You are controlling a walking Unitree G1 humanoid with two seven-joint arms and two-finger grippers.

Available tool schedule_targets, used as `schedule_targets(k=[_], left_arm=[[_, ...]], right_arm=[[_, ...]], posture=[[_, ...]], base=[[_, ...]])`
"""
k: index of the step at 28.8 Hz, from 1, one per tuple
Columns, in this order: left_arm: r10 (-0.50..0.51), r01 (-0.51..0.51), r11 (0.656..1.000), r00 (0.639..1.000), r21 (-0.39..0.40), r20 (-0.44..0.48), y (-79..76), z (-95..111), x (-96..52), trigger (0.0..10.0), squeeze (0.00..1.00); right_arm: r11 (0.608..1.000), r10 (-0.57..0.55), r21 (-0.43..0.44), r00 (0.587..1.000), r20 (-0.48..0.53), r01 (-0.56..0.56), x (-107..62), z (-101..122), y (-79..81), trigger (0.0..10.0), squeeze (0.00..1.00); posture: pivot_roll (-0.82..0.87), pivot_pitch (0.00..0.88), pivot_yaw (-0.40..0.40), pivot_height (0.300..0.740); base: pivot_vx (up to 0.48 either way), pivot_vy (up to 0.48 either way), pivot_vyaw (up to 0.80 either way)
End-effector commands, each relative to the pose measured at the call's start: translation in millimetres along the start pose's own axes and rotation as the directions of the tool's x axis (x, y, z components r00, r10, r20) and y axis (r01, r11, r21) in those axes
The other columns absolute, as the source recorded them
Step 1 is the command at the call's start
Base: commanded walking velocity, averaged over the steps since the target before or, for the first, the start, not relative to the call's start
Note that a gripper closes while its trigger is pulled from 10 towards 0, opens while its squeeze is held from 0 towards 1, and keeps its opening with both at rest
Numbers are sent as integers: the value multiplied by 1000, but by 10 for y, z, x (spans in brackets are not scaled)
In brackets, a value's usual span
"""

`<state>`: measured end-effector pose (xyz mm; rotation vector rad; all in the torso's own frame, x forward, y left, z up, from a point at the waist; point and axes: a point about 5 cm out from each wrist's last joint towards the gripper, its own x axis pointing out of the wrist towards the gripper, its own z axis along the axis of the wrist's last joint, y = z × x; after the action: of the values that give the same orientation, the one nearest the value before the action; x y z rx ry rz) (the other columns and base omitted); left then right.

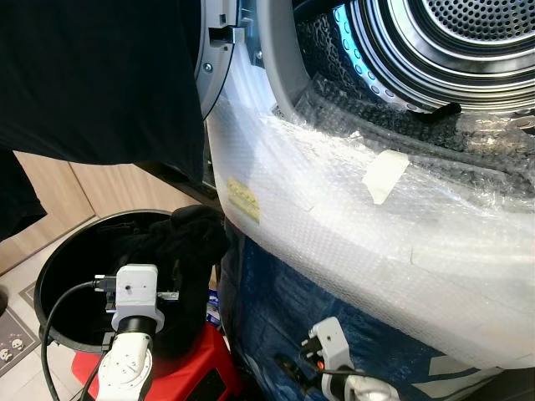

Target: Clothes washing

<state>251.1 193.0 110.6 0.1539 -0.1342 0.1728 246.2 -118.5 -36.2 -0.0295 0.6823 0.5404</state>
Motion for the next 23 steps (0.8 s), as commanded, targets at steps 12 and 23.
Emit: schedule_targets(k=[12,23], left_arm=[[-29,32,996,999,-87,44,-34,425,-256,10000,929],[-28,-19,956,988,-292,-154,40,155,-271,10000,1000]], right_arm=[[927,-374,-158,872,-315,341,-410,-804,-387,10000,0],[900,-434,-125,834,-341,417,-493,-918,-420,10000,0]], posture=[[162,162,-71,740],[143,128,-62,740]], base=[[0,0,0],[0,0,0]])
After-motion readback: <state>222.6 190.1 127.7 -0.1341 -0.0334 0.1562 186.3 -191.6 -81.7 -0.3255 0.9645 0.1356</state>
